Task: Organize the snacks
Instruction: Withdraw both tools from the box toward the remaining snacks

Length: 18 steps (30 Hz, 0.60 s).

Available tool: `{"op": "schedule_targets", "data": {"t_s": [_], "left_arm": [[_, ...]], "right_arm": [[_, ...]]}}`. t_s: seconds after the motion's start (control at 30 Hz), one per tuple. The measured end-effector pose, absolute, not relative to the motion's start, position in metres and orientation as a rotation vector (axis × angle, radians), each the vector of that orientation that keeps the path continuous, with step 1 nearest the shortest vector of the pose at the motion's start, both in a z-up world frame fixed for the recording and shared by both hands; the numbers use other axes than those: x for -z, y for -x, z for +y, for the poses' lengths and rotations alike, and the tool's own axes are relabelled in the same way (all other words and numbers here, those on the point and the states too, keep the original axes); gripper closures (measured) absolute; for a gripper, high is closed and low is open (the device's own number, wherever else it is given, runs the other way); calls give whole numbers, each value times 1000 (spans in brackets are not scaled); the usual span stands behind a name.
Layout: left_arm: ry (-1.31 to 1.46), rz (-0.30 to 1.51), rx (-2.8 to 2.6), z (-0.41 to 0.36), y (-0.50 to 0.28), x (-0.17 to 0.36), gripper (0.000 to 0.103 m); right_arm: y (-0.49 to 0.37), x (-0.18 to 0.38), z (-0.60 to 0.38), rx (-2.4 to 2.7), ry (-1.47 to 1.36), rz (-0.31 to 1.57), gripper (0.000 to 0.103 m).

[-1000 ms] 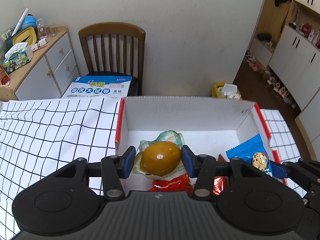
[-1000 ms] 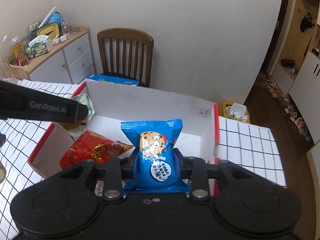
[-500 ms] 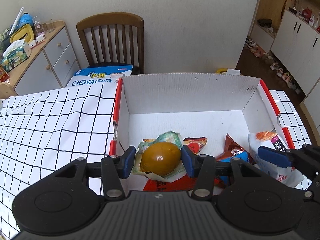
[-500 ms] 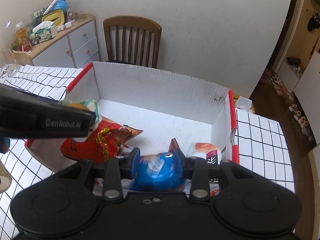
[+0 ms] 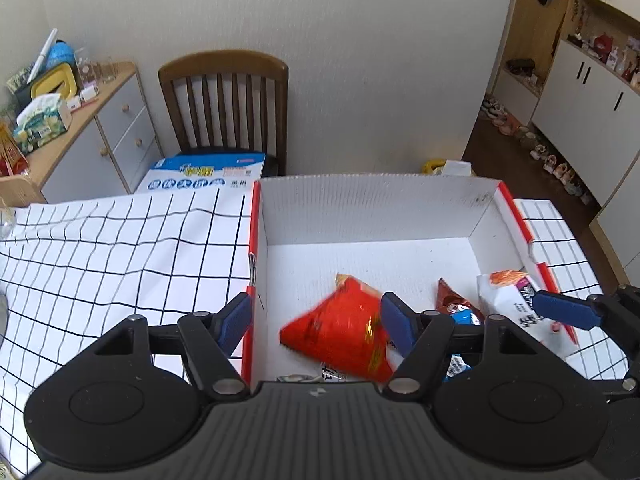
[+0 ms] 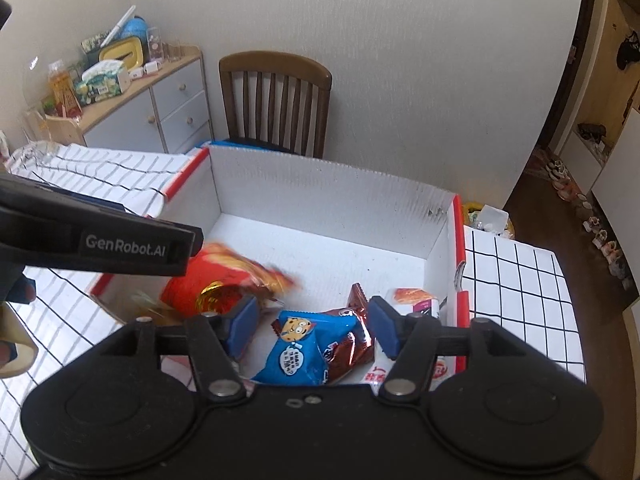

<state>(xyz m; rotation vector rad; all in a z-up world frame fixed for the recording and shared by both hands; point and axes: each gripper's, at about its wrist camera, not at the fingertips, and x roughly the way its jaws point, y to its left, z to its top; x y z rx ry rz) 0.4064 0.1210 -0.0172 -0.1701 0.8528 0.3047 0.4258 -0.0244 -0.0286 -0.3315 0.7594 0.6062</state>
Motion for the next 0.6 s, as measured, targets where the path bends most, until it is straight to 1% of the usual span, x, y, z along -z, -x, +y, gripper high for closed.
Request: {"op": "schedule_targets", "data": {"t_s": [0.1, 0.17, 0.23, 0.47, 0.6], "left_arm": [[151, 834, -297, 117, -397, 7, 33], [152, 823, -288, 116, -389, 1, 33], [157, 813, -282, 115, -381, -6, 33], [161, 777, -255, 108, -351, -27, 33], [154, 765, -238, 101, -334, -35, 33]], "right_arm": [[-418, 19, -27, -608, 332, 737, 38], [-412, 13, -29, -605, 331, 723, 33], [-406, 6, -32, -607, 325, 711, 32], [-381, -15, -44, -604, 292, 676, 22], [-368, -26, -52, -596, 267, 658, 19]]}}
